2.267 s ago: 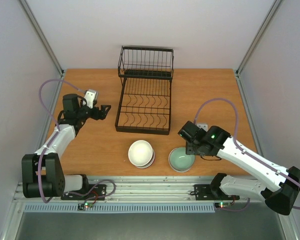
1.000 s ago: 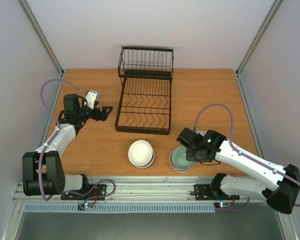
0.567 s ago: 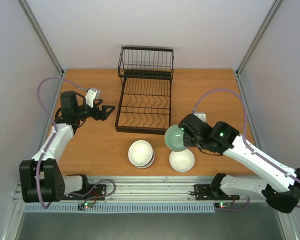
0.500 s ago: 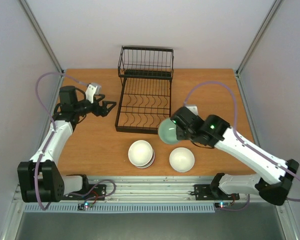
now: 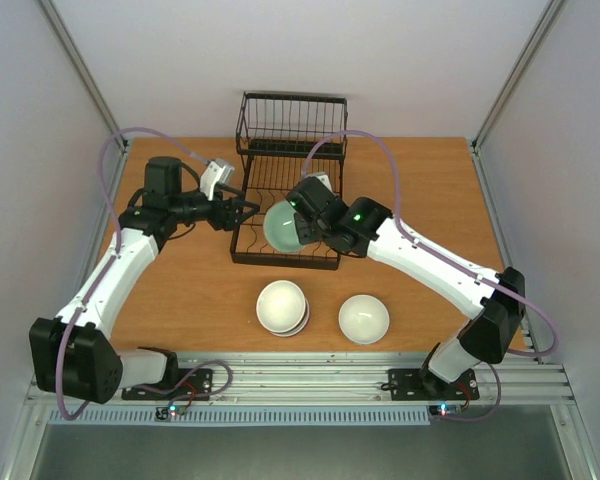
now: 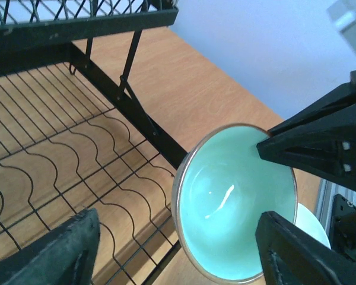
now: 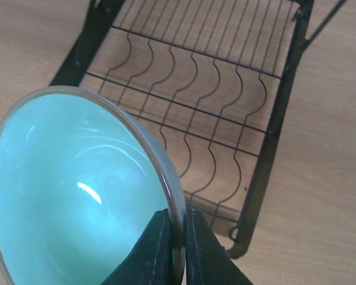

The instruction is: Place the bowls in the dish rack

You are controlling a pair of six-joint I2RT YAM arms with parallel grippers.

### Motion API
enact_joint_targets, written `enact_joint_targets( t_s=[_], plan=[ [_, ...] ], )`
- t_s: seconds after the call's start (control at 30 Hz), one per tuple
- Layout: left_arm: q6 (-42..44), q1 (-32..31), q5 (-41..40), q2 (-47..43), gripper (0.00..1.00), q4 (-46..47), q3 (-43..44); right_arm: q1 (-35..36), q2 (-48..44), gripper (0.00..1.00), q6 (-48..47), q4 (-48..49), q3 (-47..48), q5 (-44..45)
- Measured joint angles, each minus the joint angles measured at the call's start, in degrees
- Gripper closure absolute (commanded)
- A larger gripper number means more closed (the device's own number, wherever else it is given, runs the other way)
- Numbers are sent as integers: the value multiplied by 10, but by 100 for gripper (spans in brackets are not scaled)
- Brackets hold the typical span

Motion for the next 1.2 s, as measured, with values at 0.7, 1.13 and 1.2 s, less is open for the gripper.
enact_joint_targets(
  t_s=[0.7,1.13,1.2],
  plan=[
    [-5,-5,-49,50,100,-23,-22,5,33,99,-41,103,29,-88],
    [14,-2,-52,70,100,-40,-22,3,44,35,-50,135,10,-102],
    [30,-2,-28,72,100,-50,-23,2,18,27,-64,186,-37,-120]
  ],
)
